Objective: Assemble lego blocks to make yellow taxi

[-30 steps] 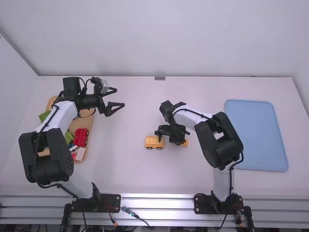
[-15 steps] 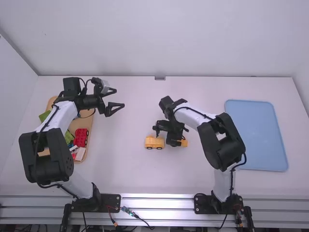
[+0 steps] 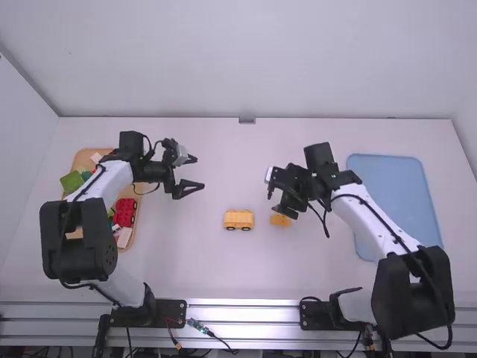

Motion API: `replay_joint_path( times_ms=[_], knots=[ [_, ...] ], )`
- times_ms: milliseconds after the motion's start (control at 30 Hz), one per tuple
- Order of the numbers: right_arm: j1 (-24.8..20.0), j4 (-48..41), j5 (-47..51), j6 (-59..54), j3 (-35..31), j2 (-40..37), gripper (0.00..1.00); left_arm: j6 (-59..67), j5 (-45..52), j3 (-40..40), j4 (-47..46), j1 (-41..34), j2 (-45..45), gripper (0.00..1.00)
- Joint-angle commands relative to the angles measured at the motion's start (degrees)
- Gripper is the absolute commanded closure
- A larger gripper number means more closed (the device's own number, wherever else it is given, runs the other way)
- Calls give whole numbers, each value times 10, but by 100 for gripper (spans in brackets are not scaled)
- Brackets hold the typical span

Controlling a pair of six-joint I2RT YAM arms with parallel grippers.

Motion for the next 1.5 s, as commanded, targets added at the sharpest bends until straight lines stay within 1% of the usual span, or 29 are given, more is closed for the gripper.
replay_joint_path(
  times_ms=[0, 100, 167, 233, 300, 333, 367, 400, 467, 533, 567, 633, 767, 900, 967, 1100, 1233, 1333, 1400, 1433, 1467],
  knots=[
    [-21, 42, -72, -12, -73, -12, 1, 83, 11, -26, -2, -31, -13, 1],
    [-41, 117, -91, -10, -133, -12, 1, 145, 12, -62, 7, -69, -13, 1],
    [-61, 164, -129, -3, -171, -11, 1, 165, -3, -100, 53, -98, -13, 1],
    [-74, 175, -153, -10, -184, -11, 1, 146, -4, -123, 94, -109, -13, 1],
    [-96, 179, -184, -33, -195, -11, 1, 97, 7, -166, 178, -117, -13, 1],
    [-98, 179, -187, -39, -196, -11, 1, 89, 8, -172, 191, -117, -13, 1],
    [-105, 180, -194, -49, -200, -11, 1, 66, 11, -192, 231, -117, -13, 1],
    [-112, 179, -198, -64, -204, -11, 1, 33, 17, -219, 290, -117, -12, 1],
    [-117, 187, -199, -68, -211, -11, 1, 1, 27, -239, 341, -118, -10, 1],
    [-123, 220, -212, -62, -228, -11, 1, -43, 29, -264, 412, -118, 0, 1],
    [-123, 238, -213, -50, -236, -11, 1, -55, 26, -270, 430, -117, 3, 1],
    [-121, 271, -205, -31, -250, -11, 1, -65, 28, -278, 451, -119, 10, 1],
    [-112, 311, -205, -27, -260, 4, 1, -65, 26, -278, 458, -119, 28, 1],
    [-113, 361, -205, -1, -259, 57, 1, -49, 28, -276, 459, -131, 48, 1],
    [-117, 361, -214, -10, -246, 92, 1, -39, 23, -276, 459, -141, 55, 1],
    [-114, 331, -221, -60, -210, 156, 0, -58, 1, -276, 477, -151, 61, 1],
    [-122, 329, -226, -68, -192, 191, 2, -77, -2, -277, 489, -150, 61, 1],
    [-127, 326, -226, -67, -181, 205, 5, -80, -2, -277, 489, -153, 61, 1],
    [-126, 311, -226, -69, -168, 214, 12, -81, -2, -277, 489, -153, 61, 1],
    [-125, 304, -226, -70, -162, 218, 20, -80, -2, -277, 489, -151, 61, 1],
    [-125, 301, -226, -70, -159, 219, 24, -80, -2, -277, 489, -150, 61, 1]
  ],
)
